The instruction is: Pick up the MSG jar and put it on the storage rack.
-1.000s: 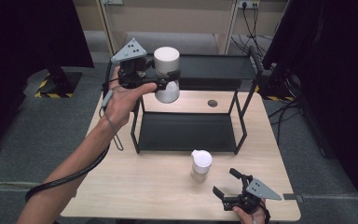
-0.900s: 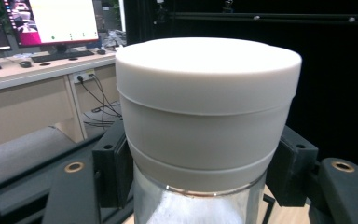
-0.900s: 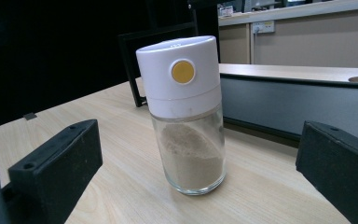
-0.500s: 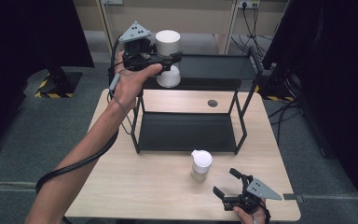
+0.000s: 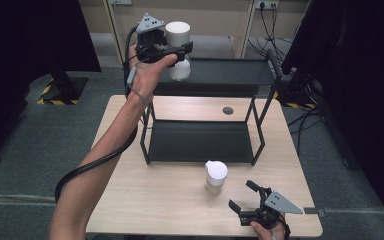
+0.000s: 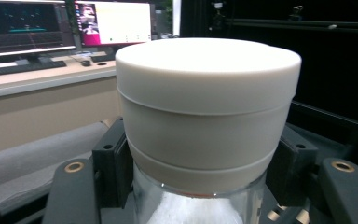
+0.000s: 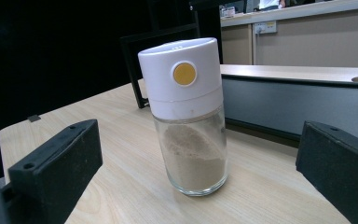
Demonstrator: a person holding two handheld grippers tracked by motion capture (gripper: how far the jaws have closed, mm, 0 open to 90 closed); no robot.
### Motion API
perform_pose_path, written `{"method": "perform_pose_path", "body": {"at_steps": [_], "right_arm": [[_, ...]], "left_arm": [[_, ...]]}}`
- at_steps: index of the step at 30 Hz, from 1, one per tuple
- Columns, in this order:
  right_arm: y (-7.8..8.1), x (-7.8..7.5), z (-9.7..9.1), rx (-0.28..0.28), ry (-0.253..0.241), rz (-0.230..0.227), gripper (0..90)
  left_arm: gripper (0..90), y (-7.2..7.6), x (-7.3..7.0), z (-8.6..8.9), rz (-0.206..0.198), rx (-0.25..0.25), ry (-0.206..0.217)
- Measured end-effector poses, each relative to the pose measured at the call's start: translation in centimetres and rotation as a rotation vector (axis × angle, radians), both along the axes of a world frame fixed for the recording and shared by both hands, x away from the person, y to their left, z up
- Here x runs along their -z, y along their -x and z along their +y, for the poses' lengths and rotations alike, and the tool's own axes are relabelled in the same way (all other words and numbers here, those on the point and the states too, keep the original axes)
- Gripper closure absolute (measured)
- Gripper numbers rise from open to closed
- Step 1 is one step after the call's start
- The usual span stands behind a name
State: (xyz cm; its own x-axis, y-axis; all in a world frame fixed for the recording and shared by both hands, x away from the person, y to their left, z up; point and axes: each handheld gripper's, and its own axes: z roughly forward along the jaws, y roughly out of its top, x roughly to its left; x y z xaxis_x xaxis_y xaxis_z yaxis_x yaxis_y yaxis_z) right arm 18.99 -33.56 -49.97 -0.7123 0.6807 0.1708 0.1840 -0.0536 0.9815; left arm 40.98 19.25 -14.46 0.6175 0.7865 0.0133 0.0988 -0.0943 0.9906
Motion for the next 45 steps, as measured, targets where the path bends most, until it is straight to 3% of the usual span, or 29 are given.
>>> {"method": "perform_pose_path", "body": {"at_steps": [8, 12, 16, 19, 31, 36, 42, 45], "right_arm": [[0.0, 0.0, 0.0, 0.002, -0.002, 0.003, 0.6], [0.0, 0.0, 0.1, 0.0, -0.002, 0.003, 0.6], [0.0, 0.0, 0.0, -0.002, -0.001, 0.001, 0.6], [-0.1, 0.0, 0.0, 0.001, -0.005, 0.004, 0.6], [-0.1, 0.0, 0.2, -0.003, -0.004, 0.005, 0.6], [0.0, 0.0, 0.2, -0.003, -0.005, 0.005, 0.6], [0.0, 0.0, 0.2, -0.003, -0.005, 0.006, 0.6], [0.0, 0.0, 0.3, -0.005, -0.003, 0.003, 0.6]], "left_arm": [[34.9, -1.0, 0.3, -1.1, -0.008, -0.055, -0.007], [34.9, -1.3, 0.7, -1.3, -0.002, -0.069, 0.012], [34.9, -1.5, 0.9, -1.6, -0.005, -0.081, -0.005], [34.9, -1.7, 1.2, -1.6, -0.003, -0.087, 0.009], [34.8, -1.6, 2.1, -1.9, -0.021, -0.101, 0.002], [33.7, -1.4, 2.6, -2.2, -0.03, -0.115, 0.027], [7.7, -0.7, 1.8, -3.0, 0.002, -0.159, 0.019], [1.9, -0.5, 1.6, -3.1, 0.021, -0.171, 0.027]]}}
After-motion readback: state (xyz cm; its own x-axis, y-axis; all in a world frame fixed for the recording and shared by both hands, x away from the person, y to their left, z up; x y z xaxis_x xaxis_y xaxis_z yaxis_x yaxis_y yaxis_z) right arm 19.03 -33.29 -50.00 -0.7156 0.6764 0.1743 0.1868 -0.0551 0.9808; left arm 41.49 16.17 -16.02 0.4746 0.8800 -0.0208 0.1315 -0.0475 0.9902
